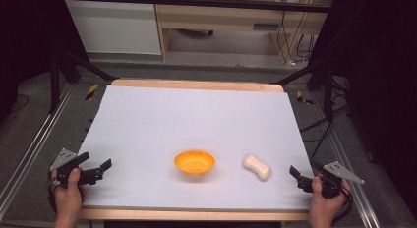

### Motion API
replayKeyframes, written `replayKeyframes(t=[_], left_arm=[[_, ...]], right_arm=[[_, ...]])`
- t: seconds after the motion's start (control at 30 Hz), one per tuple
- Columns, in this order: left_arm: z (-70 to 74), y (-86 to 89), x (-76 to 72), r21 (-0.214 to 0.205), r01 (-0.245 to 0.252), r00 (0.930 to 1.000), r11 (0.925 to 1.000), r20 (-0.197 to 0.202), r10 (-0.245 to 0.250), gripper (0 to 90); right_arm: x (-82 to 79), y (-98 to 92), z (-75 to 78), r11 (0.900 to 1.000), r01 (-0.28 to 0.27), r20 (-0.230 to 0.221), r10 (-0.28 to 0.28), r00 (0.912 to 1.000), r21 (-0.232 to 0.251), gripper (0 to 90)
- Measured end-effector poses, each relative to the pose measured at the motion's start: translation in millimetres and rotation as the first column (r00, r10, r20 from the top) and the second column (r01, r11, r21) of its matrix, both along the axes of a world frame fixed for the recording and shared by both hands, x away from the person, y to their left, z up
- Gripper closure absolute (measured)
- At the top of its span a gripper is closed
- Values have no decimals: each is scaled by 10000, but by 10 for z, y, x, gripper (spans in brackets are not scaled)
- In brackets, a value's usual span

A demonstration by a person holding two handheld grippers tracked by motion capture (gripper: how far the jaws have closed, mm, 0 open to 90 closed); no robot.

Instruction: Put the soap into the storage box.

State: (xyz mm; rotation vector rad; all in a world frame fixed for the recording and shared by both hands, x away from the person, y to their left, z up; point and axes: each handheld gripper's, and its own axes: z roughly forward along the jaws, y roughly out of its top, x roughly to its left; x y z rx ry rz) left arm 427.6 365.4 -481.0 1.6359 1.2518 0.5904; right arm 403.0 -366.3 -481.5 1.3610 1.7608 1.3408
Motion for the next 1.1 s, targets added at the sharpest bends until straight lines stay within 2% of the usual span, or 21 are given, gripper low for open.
replayKeyframes(t=[0.1, 0.13, 0.2, 0.23, 0.27, 0.3, 0.33, 0.43, 0.47, 0.5, 0.53, 0.57, 0.63, 0.67, 0.73, 0.8, 0.83, 0.9, 1.0, 1.03, 1.1], left_arm=[[-1, -7, -2, 63, 23, 10000, 10000, 16, -23, 0], [0, -7, -3, 73, 25, 10000, 10000, 17, -26, 0], [-1, -8, -3, 107, 23, 10000, 9999, 34, -23, 0], [-1, -8, -3, 107, 23, 10000, 9999, 34, -23, 0], [0, -10, -5, 131, 12, 10000, 9999, 38, -13, 0], [0, -10, -5, 131, 12, 10000, 9999, 38, -13, 0], [0, -12, -6, 128, 20, 10000, 9999, 30, -21, 0], [-1, -11, -3, 113, 51, 10000, 9999, 12, -51, 0], [-1, -11, -1, 102, 53, 10000, 9999, 9, -54, 0], [-1, -11, -1, 102, 53, 10000, 9999, 9, -54, 0], [-1, -10, 1, 128, 73, 10000, 9999, 6, -73, 0], [-1, -13, 2, 136, 92, 10000, 9999, -12, -92, 0], [-1, -14, 2, 145, 102, 9999, 9998, -15, -102, 0], [-1, -16, 2, 135, 110, 9999, 9998, -24, -110, 0], [-1, -19, 1, 137, 121, 9999, 9998, -29, -121, 0], [-1, -20, 1, 139, 125, 9999, 9998, -33, -124, 0], [-1, -22, 2, 152, 129, 9999, 9998, -36, -129, 0], [-1, -23, 2, 193, 124, 9999, 9997, -43, -123, 0], [-1, -28, 2, 222, 134, 9999, 9997, -52, -133, 0], [-1, -28, 2, 222, 134, 9999, 9997, -52, -133, 0], [-1, -27, 3, 215, 138, 9999, 9997, -57, -137, 0]], right_arm=[[45, 45, 62, 9944, -691, -672, 638, 9957, -796, 91], [76, 76, 97, 9882, -1207, -985, 1114, 9889, -945, 94], [134, 190, 179, 9641, -1865, -1580, 1575, 9748, -1892, 93], [134, 190, 179, 9641, -1865, -1580, 1575, 9748, -1892, 93], [192, 328, 248, 9292, -2458, -2229, 1869, 9568, -2760, 90], [218, 373, 262, 9169, -2644, -2489, 1925, 9492, -2990, 86], [218, 373, 262, 9169, -2644, -2489, 1925, 9492, -2990, 86], [309, 531, 314, 8659, -3358, -3261, 2172, 9201, -3709, 72], [370, 600, 341, 8363, -3843, -3766, 2357, 8959, -3910, 63], [370, 600, 341, 8363, -3843, -3766, 2357, 8959, -3910, 63], [389, 628, 349, 8283, -3957, -3957, 2347, 8879, -3967, 63], [430, 680, 370, 8050, -4240, -4255, 2401, 8725, -4151, 62], [447, 697, 381, 8001, -4351, -4387, 2439, 8649, -4130, 62], [481, 724, 396, 7869, -4560, -4636, 2481, 8506, -4157, 62], [504, 753, 411, 7762, -4687, -4827, 2453, 8407, -4218, 62], [513, 773, 418, 7799, -4681, -4894, 2421, 8378, -4155, 61], [529, 775, 428, 7650, -4852, -4962, 2523, 8308, -4235, 59], [543, 808, 448, 7639, -4891, -5062, 2497, 8255, -4209, 60], [584, 874, 481, 7381, -5113, -5375, 2394, 8085, -4403, 53], [584, 874, 481, 7381, -5113, -5375, 2394, 8085, -4403, 53], [608, 899, 496, 7231, -5238, -5447, 2423, 8029, -4504, 54]])
